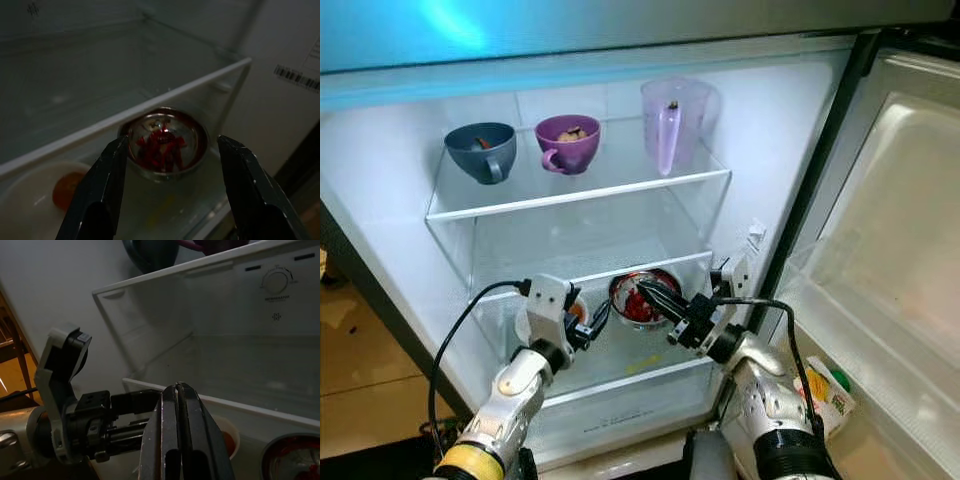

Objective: Restocking fridge

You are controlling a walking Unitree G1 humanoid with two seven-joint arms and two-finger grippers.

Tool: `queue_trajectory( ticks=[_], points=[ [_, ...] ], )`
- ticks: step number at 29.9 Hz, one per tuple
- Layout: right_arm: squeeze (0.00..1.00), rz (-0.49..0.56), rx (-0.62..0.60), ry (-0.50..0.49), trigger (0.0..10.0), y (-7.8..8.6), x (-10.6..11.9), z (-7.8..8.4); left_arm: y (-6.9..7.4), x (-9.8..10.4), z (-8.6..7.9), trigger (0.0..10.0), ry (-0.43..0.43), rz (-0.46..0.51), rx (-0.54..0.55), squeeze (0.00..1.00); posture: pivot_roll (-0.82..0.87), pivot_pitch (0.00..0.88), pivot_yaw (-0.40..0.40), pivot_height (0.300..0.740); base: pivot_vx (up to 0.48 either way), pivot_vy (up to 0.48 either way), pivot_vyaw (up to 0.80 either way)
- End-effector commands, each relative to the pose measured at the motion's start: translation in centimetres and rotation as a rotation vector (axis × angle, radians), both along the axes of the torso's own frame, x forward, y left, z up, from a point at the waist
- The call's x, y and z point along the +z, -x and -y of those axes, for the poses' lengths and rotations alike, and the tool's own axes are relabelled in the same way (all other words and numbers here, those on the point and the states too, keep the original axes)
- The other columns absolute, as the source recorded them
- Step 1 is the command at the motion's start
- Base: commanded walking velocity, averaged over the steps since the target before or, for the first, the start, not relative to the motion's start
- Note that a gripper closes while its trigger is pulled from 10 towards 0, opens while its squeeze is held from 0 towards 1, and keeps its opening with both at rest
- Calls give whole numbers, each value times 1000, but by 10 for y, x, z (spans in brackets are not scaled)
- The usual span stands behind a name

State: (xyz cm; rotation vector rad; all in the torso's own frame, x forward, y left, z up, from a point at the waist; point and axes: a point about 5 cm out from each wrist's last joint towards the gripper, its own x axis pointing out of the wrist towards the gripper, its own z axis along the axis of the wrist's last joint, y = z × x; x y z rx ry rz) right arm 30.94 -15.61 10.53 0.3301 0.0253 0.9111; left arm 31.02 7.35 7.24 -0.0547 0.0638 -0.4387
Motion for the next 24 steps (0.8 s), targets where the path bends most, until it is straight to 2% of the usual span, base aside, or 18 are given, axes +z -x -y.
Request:
queue_trajectory(
  ticks=[1, 7, 10, 18, 20, 24],
  points=[
    [0, -16, 1, -2, 10000, 2, -6, -1, 4, -8, 0, 10000, -19, -21, -13, 0, -15, 12, 32, 579, 0, 0, 0],
    [0, -51, 2, -2, 10000, 5, -16, -1, 13, -25, 3, 10000, -39, -78, -62, 0, -15, 12, 32, 599, 0, 0, 0],
    [0, -95, -8, 5, 10000, 8, -26, 1, 20, -37, 7, 10000, -36, -146, -111, 0, -15, 12, 32, 614, 0, 0, 0],
    [0, -172, -33, 40, 10000, 13, -45, 0, 31, -47, 15, 10000, -29, -190, -212, 0, -15, 11, 32, 614, 0, 0, 0],
    [0, -200, -41, 45, 10000, 17, -53, 2, 37, -53, 17, 10000, -38, -219, -267, 0, -15, 11, 34, 614, 0, 0, 0],
    [0, -233, -50, 12, 10000, 21, -60, 5, 43, -60, 17, 10000, -66, -246, -320, 0, -15, 12, 36, 614, 0, 0, 0]
  ],
)
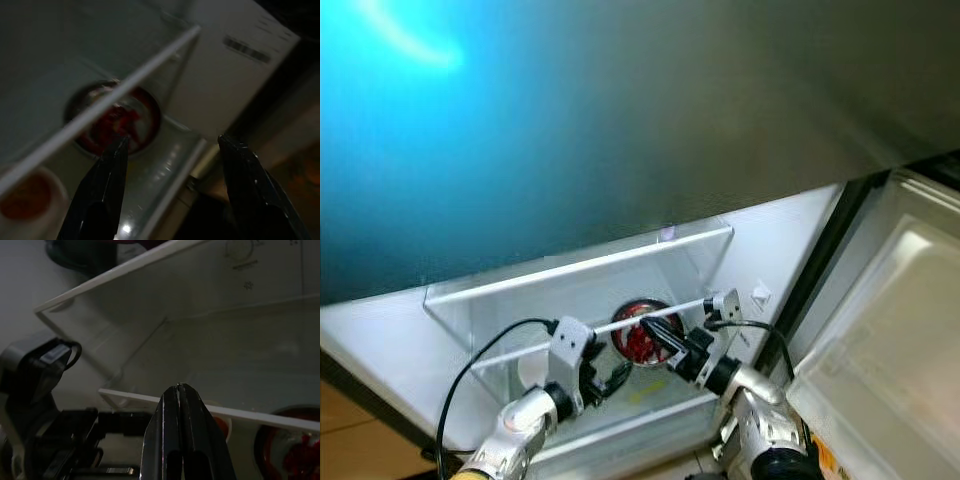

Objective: Restocking fridge

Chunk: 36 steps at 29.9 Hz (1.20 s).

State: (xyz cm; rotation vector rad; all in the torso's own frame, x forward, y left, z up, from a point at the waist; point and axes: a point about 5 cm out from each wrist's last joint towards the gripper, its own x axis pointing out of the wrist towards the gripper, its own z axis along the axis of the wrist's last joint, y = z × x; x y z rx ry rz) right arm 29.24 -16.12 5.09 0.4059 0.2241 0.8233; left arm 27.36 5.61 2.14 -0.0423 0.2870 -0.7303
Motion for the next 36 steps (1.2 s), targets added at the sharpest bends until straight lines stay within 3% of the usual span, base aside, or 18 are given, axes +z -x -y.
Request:
queue_trajectory(
  ticks=[1, 10, 22, 30, 36],
  points=[
    [0, -36, -13, -3, 10000, 6, -10, 1, 8, -10, 0, 10000, -30, -43, -36, 0, -15, 12, 36, 619, 0, 0, 0],
    [0, -95, -43, 6, 10000, 12, -23, 5, 9, -8, 3, 10000, -29, -40, -88, 0, -14, 13, 36, 649, 0, 0, 0],
    [0, -180, -93, -17, 10000, 20, -37, 14, 13, -14, 1, 10000, -53, -60, -117, 0, -15, 8, 30, 654, 0, 0, 0],
    [0, -242, -138, -1, 10000, 28, -50, 19, 26, -34, -3, 10000, -125, -137, -138, 0, -17, 0, 31, 682, 0, 0, 0],
    [0, -373, -258, 86, 10000, 46, -72, 33, 38, -49, -9, 10000, -148, -212, -118, 0, -21, 3, 34, 710, 0, 0, 0]
  ],
)
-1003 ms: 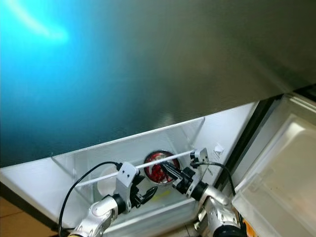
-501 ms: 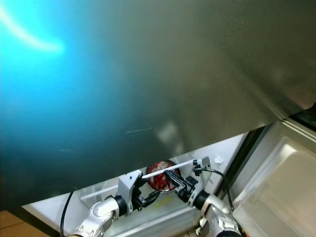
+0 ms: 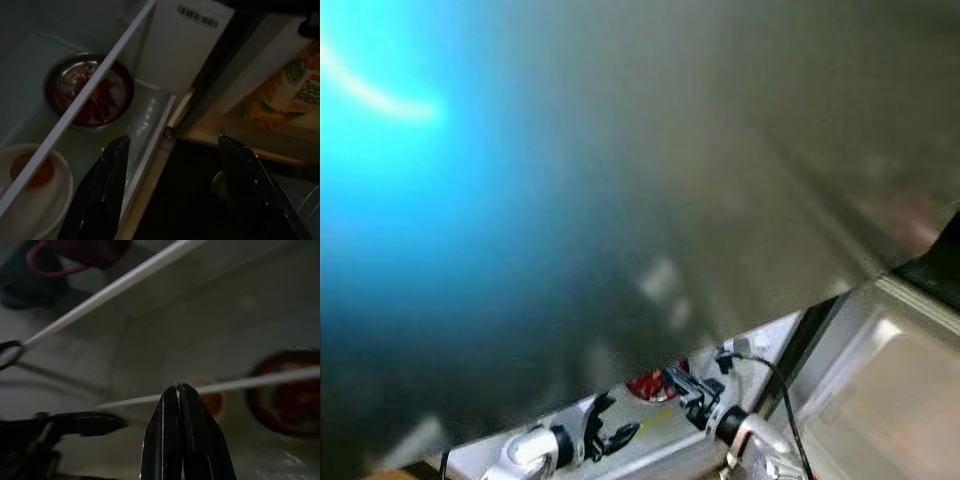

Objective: Restocking fridge

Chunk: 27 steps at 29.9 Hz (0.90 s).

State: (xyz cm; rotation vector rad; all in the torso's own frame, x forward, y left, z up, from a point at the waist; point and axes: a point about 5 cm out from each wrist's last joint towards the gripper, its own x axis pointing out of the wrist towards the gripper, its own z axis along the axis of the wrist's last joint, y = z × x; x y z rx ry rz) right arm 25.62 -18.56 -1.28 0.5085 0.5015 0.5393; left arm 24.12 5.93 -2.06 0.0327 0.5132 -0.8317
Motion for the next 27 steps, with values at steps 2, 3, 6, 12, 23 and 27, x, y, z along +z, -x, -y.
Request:
queue_trajectory(
  ticks=[2, 3, 6, 12, 23, 27],
  points=[
    [0, -71, -62, 54, 10000, 14, -13, 11, 7, -9, -6, 10000, -27, -36, 7, 0, -19, 3, 33, 720, 0, 0, 0],
    [0, -88, -71, 62, 10000, 17, -16, 12, 8, -10, -7, 10000, -33, -41, 7, 0, -21, 4, 35, 724, 0, 0, 0],
    [0, -119, -84, 87, 10000, 23, -21, 14, 10, -12, -8, 10000, -43, -52, 9, 0, -22, 3, 36, 739, 0, 0, 0],
    [0, -186, -84, 166, 10000, 35, -32, 18, 13, -17, -13, 10000, -62, -77, 18, 0, -23, 4, 35, 740, 0, 0, 0],
    [0, -340, -176, 312, 10000, 58, -50, 31, 16, -22, -18, 10000, -73, -107, 38, 0, -23, 4, 35, 740, 0, 0, 0],
    [0, -407, -230, 362, 10000, 70, -57, 37, 17, -23, -18, 10000, -77, -114, 45, 0, -27, 0, 33, 740, 0, 0, 0]
  ],
)
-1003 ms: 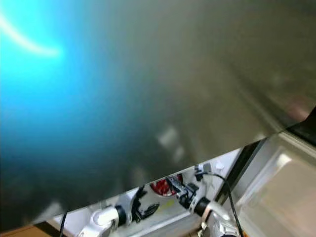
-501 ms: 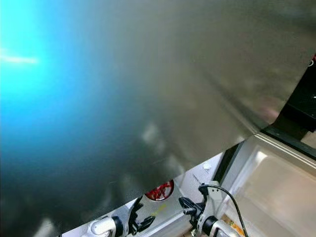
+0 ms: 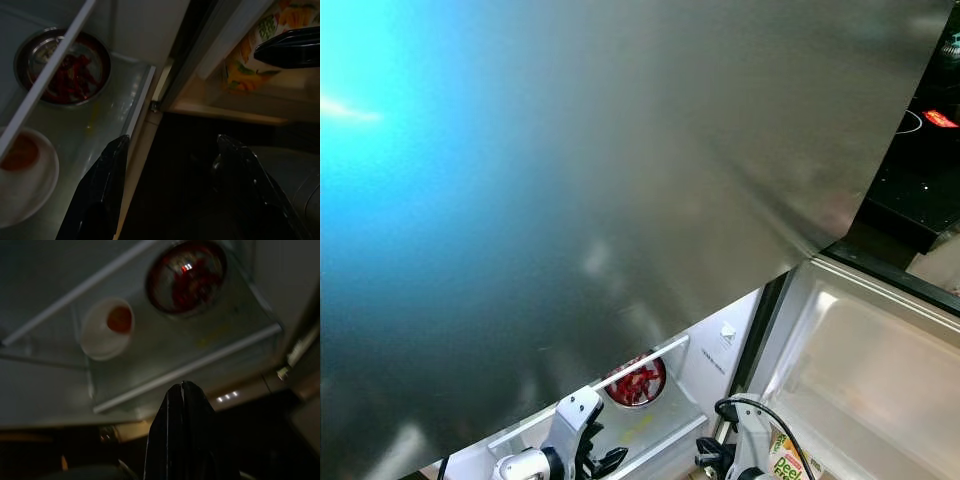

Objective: Restocking fridge

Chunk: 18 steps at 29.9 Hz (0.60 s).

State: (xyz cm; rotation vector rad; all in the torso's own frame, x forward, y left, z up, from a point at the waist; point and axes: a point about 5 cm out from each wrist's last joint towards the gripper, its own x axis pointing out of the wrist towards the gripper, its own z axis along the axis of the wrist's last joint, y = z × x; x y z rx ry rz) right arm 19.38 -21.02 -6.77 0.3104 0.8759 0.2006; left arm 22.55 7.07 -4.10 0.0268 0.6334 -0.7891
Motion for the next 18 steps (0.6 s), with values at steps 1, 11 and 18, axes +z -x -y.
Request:
queue_trajectory(
  ticks=[1, 11, 18],
  points=[
    [0, -42, -83, 35, 10000, 10, -4, 14, 1, -3, -7, 10000, -28, -9, 10, 0, -27, 0, 33, 740, 0, 0, 0],
    [0, -199, -173, 128, 10000, 49, -22, 21, 15, -21, -31, 10000, -139, -94, 112, 0, -30, 0, 36, 740, 0, 0, 0],
    [0, -263, -190, 148, 10000, 68, -30, 20, 20, -26, -39, 10000, -143, -137, 184, 0, -30, 0, 36, 740, -284, 0, 0]
  ],
)
